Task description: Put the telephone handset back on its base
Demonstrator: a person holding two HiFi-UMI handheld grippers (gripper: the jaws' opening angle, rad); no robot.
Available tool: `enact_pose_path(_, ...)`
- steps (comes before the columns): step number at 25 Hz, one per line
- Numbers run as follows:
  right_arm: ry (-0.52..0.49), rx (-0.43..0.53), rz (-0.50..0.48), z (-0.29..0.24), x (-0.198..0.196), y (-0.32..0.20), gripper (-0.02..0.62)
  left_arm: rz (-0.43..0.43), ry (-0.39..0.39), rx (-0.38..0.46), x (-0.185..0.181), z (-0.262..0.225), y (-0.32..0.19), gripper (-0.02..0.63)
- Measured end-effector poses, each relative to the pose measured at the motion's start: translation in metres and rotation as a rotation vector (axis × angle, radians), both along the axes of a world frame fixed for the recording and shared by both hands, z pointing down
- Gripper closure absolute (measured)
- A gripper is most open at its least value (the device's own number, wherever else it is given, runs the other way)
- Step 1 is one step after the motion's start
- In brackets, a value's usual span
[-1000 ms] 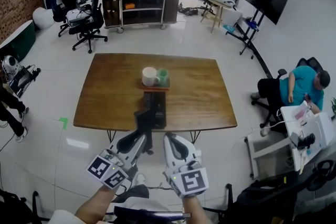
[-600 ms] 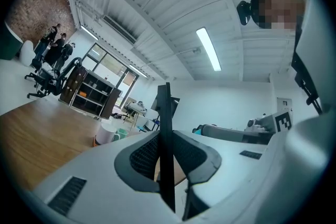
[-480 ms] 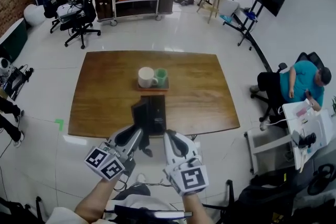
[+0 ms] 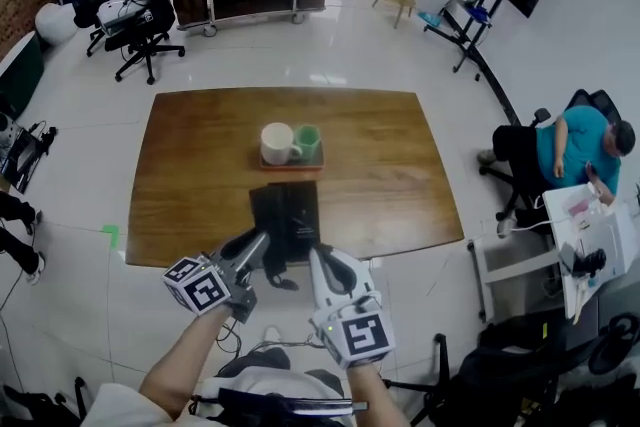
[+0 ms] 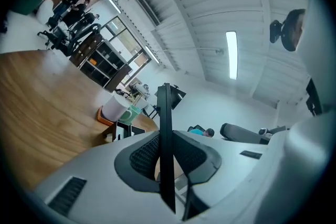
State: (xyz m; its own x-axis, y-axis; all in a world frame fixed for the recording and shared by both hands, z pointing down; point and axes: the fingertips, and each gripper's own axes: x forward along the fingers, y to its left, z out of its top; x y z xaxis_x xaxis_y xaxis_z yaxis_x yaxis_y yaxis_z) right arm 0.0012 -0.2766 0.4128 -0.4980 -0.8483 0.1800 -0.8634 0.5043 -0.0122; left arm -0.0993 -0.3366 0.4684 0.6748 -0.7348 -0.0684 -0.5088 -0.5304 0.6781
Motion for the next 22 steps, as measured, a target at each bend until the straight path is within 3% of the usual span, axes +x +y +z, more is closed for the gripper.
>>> enact_pose_path(11,-0.008,-0.057,0.026,0.023,0.001,-0.012,0.596,0.059,0.085,-0.137,0.006,0.06,-0.042,0.537)
enact_pose_path(22,-0.004,-0.105,-0.003,0.035,-0.009,-0.024,0.595,0.127,0.052,-0.22,0.018,0.103,-0.065,0.537)
